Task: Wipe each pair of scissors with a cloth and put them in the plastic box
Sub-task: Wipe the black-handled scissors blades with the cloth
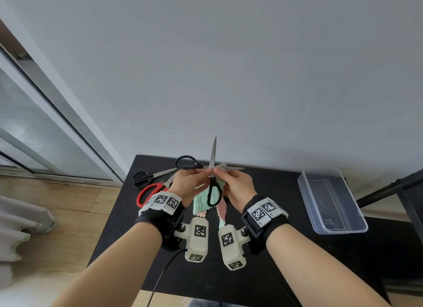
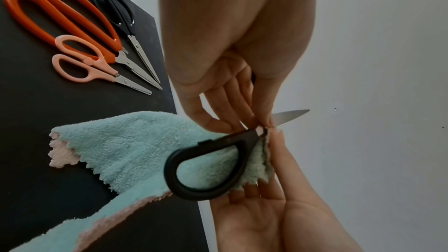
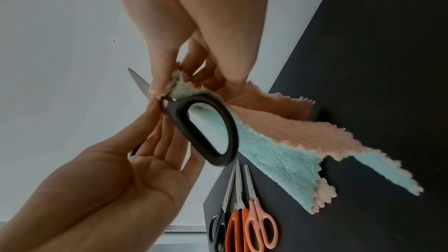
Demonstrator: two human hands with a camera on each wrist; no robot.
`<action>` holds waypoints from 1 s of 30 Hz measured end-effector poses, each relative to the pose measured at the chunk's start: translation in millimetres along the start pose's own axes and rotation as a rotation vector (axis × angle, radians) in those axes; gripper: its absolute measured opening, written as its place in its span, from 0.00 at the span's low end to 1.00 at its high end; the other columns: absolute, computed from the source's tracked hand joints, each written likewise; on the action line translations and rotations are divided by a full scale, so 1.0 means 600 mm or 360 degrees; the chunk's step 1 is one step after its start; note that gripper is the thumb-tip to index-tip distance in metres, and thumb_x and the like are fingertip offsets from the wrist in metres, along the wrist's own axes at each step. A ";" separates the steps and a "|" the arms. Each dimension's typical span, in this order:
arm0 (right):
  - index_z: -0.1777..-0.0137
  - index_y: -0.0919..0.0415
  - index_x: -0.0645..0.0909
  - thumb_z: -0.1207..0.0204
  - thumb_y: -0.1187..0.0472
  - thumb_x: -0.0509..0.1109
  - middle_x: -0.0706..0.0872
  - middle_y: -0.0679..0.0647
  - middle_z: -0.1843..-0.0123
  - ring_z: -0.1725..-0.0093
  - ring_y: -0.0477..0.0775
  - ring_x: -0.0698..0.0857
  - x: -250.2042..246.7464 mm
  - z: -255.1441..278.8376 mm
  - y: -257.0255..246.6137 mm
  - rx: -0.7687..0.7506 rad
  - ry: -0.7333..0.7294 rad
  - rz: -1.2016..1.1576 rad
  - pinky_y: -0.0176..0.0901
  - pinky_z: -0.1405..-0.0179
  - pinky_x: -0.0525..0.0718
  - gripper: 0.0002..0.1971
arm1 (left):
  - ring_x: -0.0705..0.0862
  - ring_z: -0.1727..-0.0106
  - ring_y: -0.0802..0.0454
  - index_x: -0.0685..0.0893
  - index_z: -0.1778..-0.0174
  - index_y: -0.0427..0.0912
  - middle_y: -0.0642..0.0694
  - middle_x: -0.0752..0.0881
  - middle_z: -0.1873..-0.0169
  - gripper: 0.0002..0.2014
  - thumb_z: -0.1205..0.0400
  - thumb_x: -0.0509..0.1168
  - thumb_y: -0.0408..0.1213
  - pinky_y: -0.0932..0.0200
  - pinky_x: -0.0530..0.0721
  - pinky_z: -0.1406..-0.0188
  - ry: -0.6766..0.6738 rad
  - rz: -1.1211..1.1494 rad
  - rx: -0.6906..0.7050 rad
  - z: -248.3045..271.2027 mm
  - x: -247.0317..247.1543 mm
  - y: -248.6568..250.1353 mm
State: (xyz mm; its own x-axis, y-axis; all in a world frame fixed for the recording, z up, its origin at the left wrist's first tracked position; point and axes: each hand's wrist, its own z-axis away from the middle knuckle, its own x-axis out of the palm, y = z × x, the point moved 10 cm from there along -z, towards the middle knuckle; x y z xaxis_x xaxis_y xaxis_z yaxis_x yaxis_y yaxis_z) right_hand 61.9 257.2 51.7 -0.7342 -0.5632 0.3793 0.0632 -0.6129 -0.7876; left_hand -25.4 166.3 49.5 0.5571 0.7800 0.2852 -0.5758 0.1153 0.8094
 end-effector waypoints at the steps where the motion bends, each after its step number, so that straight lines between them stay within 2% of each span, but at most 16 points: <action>1: 0.55 0.68 0.87 0.25 0.68 0.73 0.90 0.60 0.62 0.63 0.53 0.90 0.000 0.000 -0.001 -0.0007 0.0008 0.0015 0.42 0.64 0.87 0.03 | 0.86 0.53 0.48 0.84 0.48 0.26 0.38 0.87 0.55 0.10 0.21 0.69 0.30 0.58 0.85 0.47 0.0013 -0.0021 0.0006 0.000 -0.001 0.000; 3: 0.56 0.68 0.86 0.24 0.67 0.72 0.90 0.59 0.64 0.66 0.52 0.90 -0.004 0.001 -0.002 -0.0011 0.0020 0.0045 0.40 0.69 0.85 0.03 | 0.85 0.52 0.46 0.84 0.49 0.26 0.36 0.87 0.55 0.09 0.21 0.69 0.29 0.55 0.84 0.42 0.0040 -0.0046 0.0019 -0.001 -0.004 0.001; 6: 0.57 0.67 0.86 0.25 0.67 0.73 0.90 0.60 0.63 0.66 0.54 0.89 -0.016 -0.002 -0.007 -0.0018 0.0036 0.0066 0.42 0.69 0.85 0.03 | 0.86 0.52 0.45 0.83 0.45 0.24 0.35 0.86 0.55 0.12 0.21 0.69 0.29 0.51 0.83 0.37 0.0055 -0.0042 0.0008 -0.005 -0.010 0.003; 8: 0.57 0.67 0.87 0.25 0.66 0.74 0.90 0.62 0.61 0.64 0.56 0.89 -0.025 -0.004 -0.009 -0.0034 0.0047 0.0101 0.42 0.69 0.85 0.04 | 0.86 0.55 0.47 0.83 0.47 0.25 0.37 0.87 0.57 0.11 0.21 0.69 0.28 0.53 0.83 0.39 0.0055 -0.0065 -0.0004 -0.007 -0.013 0.005; 11: 0.57 0.67 0.87 0.26 0.66 0.74 0.90 0.63 0.60 0.64 0.56 0.88 -0.035 -0.006 -0.012 -0.0063 0.0068 0.0128 0.39 0.72 0.83 0.04 | 0.87 0.59 0.50 0.84 0.55 0.30 0.41 0.88 0.63 0.03 0.21 0.68 0.27 0.57 0.84 0.45 0.0057 -0.0078 -0.0004 -0.008 -0.013 0.011; 14: 0.56 0.68 0.88 0.26 0.66 0.74 0.90 0.63 0.59 0.61 0.57 0.89 -0.043 -0.009 -0.018 -0.0086 0.0085 0.0159 0.41 0.68 0.85 0.05 | 0.89 0.63 0.52 0.83 0.54 0.29 0.40 0.88 0.62 0.03 0.21 0.67 0.26 0.57 0.85 0.46 0.0057 -0.0077 0.0015 -0.010 -0.013 0.018; 18: 0.56 0.68 0.88 0.27 0.66 0.75 0.90 0.62 0.60 0.62 0.56 0.90 -0.051 -0.012 -0.026 -0.0121 0.0088 0.0186 0.42 0.65 0.86 0.05 | 0.89 0.62 0.52 0.81 0.46 0.25 0.37 0.87 0.56 0.09 0.21 0.67 0.25 0.59 0.87 0.49 0.0033 -0.0079 0.0034 -0.012 -0.010 0.024; 22: 0.59 0.66 0.88 0.28 0.67 0.76 0.90 0.59 0.63 0.63 0.53 0.89 -0.056 -0.015 -0.034 -0.0140 0.0097 0.0169 0.41 0.64 0.86 0.03 | 0.89 0.63 0.50 0.80 0.44 0.23 0.35 0.87 0.57 0.11 0.21 0.67 0.24 0.60 0.89 0.54 0.0048 -0.0041 0.0048 -0.013 -0.012 0.030; 24: 0.60 0.66 0.88 0.28 0.68 0.75 0.90 0.59 0.63 0.63 0.52 0.89 -0.061 -0.015 -0.040 -0.0152 0.0112 0.0164 0.41 0.62 0.86 0.02 | 0.90 0.65 0.50 0.80 0.46 0.23 0.36 0.87 0.60 0.10 0.21 0.67 0.23 0.60 0.90 0.57 0.0058 -0.0029 0.0052 -0.012 -0.013 0.033; 27: 0.54 0.72 0.85 0.27 0.71 0.73 0.89 0.62 0.58 0.58 0.56 0.88 -0.109 -0.020 -0.055 -0.0153 0.0278 -0.0108 0.46 0.50 0.85 0.04 | 0.89 0.69 0.52 0.81 0.54 0.27 0.41 0.89 0.68 0.03 0.21 0.66 0.23 0.62 0.89 0.62 0.0199 0.0028 0.0073 -0.013 -0.049 0.040; 28: 0.53 0.73 0.84 0.26 0.71 0.72 0.89 0.63 0.58 0.58 0.57 0.87 -0.129 -0.021 -0.062 -0.0147 0.0312 -0.0199 0.47 0.49 0.85 0.04 | 0.89 0.70 0.53 0.81 0.55 0.28 0.42 0.90 0.69 0.01 0.20 0.66 0.23 0.61 0.89 0.60 0.0271 0.0064 0.0079 -0.014 -0.072 0.040; 30: 0.55 0.71 0.84 0.26 0.71 0.72 0.89 0.60 0.62 0.59 0.56 0.87 -0.147 -0.021 -0.073 -0.0131 0.0289 -0.0201 0.45 0.56 0.86 0.03 | 0.90 0.68 0.51 0.82 0.56 0.30 0.40 0.90 0.66 0.00 0.20 0.66 0.24 0.58 0.89 0.53 0.0349 0.0122 0.0068 -0.018 -0.108 0.038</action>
State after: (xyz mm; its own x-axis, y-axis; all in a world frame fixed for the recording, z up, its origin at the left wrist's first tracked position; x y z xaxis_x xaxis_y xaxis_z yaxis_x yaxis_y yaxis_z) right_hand 115.2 340.7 46.6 -0.8428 -0.3712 0.3898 -0.0870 -0.6208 -0.7792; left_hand -81.2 124.8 44.1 0.3667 0.9010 0.2318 -0.5828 0.0283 0.8121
